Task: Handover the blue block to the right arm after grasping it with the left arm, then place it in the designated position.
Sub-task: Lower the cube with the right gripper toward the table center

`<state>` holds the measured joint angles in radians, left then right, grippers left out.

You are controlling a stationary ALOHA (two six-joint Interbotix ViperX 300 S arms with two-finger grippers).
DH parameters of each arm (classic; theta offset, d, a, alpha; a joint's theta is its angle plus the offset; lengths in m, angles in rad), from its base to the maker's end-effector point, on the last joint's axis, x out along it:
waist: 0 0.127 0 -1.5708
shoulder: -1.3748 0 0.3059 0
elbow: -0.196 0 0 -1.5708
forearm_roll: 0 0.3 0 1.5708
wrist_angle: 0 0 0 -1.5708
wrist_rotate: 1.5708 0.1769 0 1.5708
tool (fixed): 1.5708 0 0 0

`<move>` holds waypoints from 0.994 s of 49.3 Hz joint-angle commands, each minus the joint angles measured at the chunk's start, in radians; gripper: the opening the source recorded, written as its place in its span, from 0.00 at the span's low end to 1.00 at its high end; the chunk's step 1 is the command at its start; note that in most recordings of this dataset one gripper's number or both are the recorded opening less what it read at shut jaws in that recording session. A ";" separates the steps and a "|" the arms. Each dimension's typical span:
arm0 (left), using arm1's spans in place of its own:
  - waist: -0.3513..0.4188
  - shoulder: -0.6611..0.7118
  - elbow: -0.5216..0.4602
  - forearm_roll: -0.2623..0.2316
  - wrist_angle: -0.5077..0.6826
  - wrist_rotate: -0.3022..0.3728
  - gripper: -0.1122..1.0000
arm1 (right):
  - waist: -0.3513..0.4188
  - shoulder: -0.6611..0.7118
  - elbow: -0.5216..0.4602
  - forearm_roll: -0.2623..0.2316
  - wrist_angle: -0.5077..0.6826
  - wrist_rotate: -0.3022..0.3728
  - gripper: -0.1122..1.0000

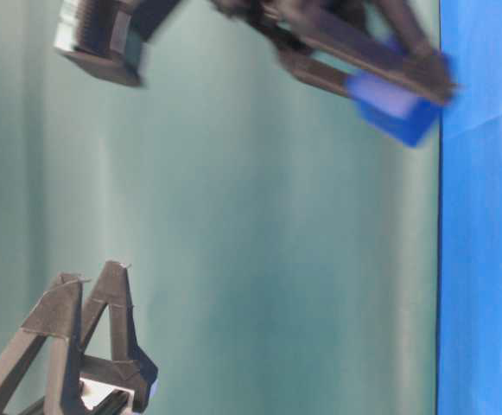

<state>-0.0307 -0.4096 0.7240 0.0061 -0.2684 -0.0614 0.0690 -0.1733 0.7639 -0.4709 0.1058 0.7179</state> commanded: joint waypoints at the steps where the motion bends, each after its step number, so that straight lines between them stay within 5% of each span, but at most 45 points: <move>1: 0.002 -0.011 -0.023 0.002 -0.011 0.002 0.94 | -0.011 0.049 -0.002 0.000 -0.078 0.008 0.58; 16: 0.002 -0.006 -0.026 0.002 -0.012 0.002 0.94 | -0.032 0.221 -0.015 0.020 -0.252 0.012 0.58; 49: 0.000 -0.006 -0.026 0.002 -0.011 0.002 0.94 | -0.055 0.316 -0.035 0.025 -0.347 0.011 0.58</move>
<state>-0.0322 -0.4080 0.7240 0.0061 -0.2684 -0.0614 0.0153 0.1565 0.7455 -0.4495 -0.2301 0.7317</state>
